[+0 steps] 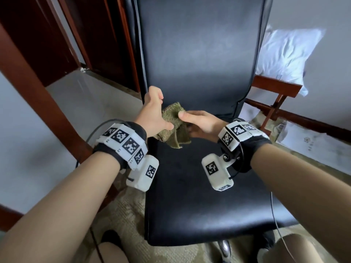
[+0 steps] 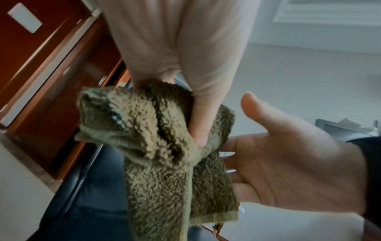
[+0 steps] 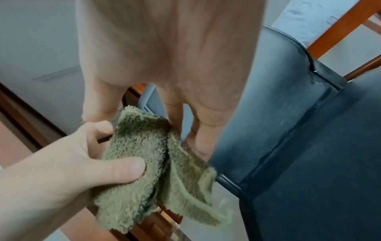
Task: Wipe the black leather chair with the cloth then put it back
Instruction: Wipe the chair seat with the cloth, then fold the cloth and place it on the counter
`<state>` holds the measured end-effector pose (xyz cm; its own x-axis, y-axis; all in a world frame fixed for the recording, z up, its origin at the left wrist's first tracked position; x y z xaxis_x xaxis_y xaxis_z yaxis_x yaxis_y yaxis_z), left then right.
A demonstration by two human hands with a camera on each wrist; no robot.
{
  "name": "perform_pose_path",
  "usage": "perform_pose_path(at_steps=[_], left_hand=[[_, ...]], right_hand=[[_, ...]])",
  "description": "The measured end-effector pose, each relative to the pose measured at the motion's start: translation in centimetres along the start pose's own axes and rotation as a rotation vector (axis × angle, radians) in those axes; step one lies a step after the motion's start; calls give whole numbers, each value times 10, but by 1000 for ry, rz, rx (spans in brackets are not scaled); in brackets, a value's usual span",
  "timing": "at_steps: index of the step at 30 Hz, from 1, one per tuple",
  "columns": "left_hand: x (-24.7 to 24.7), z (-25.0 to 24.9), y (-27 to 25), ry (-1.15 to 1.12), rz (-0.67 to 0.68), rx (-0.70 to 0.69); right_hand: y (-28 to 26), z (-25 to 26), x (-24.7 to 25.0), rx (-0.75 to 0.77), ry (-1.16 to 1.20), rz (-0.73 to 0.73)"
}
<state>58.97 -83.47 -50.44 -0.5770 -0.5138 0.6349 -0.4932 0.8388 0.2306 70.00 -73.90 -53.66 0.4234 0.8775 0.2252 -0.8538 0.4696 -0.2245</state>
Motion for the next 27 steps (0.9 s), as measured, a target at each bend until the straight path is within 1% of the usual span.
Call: perform_pose_path(at_steps=[3, 6, 9, 13, 14, 16, 18, 19, 23, 27], left_hand=[[5, -32, 3, 73, -5, -128], [14, -59, 1, 112, 7, -186], [25, -84, -7, 100, 4, -183], [40, -122, -24, 89, 59, -192], [45, -129, -27, 67, 79, -170], [55, -137, -33, 11, 117, -74], [66, -141, -38, -61, 124, 16], [71, -144, -39, -97, 108, 36], [84, -154, -39, -241, 8, 79], [89, -155, -19, -244, -13, 136]], right_hand=[[-16, 24, 7, 23, 54, 14], [-33, 47, 16, 69, 23, -3], [-54, 69, 26, 128, -105, -113], [-82, 99, 39, 189, -224, -307], [-90, 107, 44, 200, -277, -375], [-102, 120, 55, 235, -355, -489], [-111, 132, 66, 275, -330, -550], [-113, 137, 71, 286, -290, -566], [-114, 151, 74, 331, -142, -566], [-94, 154, 80, 325, -60, -529]])
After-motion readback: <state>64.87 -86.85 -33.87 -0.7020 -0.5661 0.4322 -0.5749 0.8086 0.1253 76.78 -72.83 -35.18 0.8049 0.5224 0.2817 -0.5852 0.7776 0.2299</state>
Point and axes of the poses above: each hand's wrist, its own y-axis towards the middle knuckle, its own x-axis out of the back of the hand, z = x × y, the point moved 3 cm from there along y, towards the middle knuckle, and after that the axes turned 8 degrees about -y, right-handed, at the moved point
